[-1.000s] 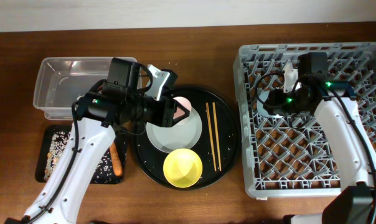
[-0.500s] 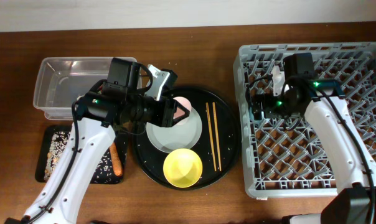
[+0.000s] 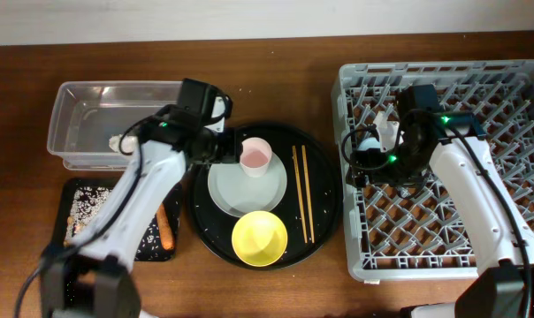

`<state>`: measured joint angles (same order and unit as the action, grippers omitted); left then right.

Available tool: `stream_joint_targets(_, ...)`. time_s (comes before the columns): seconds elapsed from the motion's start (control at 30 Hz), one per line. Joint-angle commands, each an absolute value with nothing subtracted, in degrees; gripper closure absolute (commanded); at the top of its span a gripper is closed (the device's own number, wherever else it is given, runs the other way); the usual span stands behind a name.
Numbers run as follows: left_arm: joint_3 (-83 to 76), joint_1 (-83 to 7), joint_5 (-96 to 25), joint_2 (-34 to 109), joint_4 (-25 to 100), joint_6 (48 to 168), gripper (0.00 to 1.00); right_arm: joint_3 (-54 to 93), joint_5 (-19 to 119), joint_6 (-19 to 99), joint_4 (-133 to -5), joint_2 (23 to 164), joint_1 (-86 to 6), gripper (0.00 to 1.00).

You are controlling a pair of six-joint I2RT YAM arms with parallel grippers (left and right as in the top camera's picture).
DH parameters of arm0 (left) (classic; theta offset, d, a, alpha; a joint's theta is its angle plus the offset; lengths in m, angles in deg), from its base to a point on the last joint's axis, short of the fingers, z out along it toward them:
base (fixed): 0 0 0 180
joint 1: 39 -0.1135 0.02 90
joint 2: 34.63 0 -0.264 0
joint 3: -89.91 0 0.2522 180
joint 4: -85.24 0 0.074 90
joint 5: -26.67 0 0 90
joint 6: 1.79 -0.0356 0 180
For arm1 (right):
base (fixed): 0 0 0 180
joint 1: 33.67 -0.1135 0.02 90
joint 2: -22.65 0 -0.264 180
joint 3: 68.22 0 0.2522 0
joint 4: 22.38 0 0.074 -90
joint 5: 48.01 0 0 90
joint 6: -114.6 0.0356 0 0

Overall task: Sort waste into correct bins and load items into the dishwasher rack
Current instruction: 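Lift the pink cup with left gripper and pass it to right gripper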

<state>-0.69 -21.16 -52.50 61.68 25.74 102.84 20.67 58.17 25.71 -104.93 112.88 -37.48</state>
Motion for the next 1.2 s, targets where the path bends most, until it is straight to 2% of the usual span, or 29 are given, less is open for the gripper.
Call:
stream_joint_targets(0.0,-1.52,-20.65,-50.01,68.24,28.73,103.67,0.5,21.61,57.38,25.49,-104.93,113.08,-37.79,0.04)
stream_joint_targets(0.17,-1.52,-20.02,-51.12,73.53,31.25,104.06,0.51,21.61,57.38,25.49,-104.95,113.08,-37.79,0.04)
stream_joint_targets(0.23,-1.52,-19.89,-51.12,74.64,31.27,104.06,0.87,21.61,57.38,25.49,-105.0,113.08,-37.79,0.04)
stream_joint_targets(0.27,-1.67,-19.93,-51.12,74.6,31.4,104.06,1.0,21.61,57.38,25.49,-105.0,113.08,-37.79,0.04)
stream_joint_targets(0.4,-3.88,-20.32,-50.82,73.2,29.61,104.04,1.0,22.66,56.2,25.51,-104.98,112.99,-37.68,0.02)
stream_joint_targets(0.5,-8.32,-21.16,-44.89,66.29,23.29,103.98,1.0,34.84,56.84,24.88,-114.77,112.34,-37.7,0.01)
stream_joint_targets(0.53,-8.41,-22.2,-37.55,62.84,22.13,103.04,1.0,38.44,57.23,24.86,-118.05,111.9,-37.73,0.0)
stream_joint_targets(0.57,-8.41,-23.69,-29.33,60.59,21.76,100.98,1.0,40.48,63.66,20.57,-119.88,111.24,-37.77,0.01)
stream_joint_targets(0.6,-8.41,-25.68,-17.9,59.08,21.7,98.71,1.0,40.76,73.95,14.52,-120.23,110.61,-37.73,0.02)
stream_joint_targets(0.63,-8.41,-28.65,-0.19,58.45,21.83,95.25,1.0,40.72,87.9,5.6,-120.95,110.43,-37.75,0.02)
stream_joint_targets(0.67,-8.38,-30.31,12.55,58.47,21.87,91.74,1.0,40.41,98.23,-2.84,-121.7,110.5,-37.79,0.02)
stream_joint_targets(0.7,-8.38,-30.66,20.0,58.45,21.98,91.1,1.0,40.32,102.28,-5.26,-121.67,110.5,-37.79,0.02)
stream_joint_targets(0.87,-8.38,-27.01,22.84,58.45,25.87,91.15,1.0,40.26,106.78,-5.66,-120.08,110.54,-39.93,0.02)
stream_joint_targets(0.97,-8.38,-25.85,20.2,58.45,27.07,91.17,1.0,40.26,116.59,-8.56,-119.38,110.54,-41.07,0.02)
stream_joint_targets(1.07,-8.38,-25.57,19.24,58.45,27.07,91.17,1.0,40.26,120.44,-8.65,-118.13,110.54,-41.59,0.02)
stream_joint_targets(1.17,-8.38,-24.26,19.15,58.45,27.09,91.15,1.0,40.26,119.13,-8.63,-115.6,110.54,-43.01,0.02)
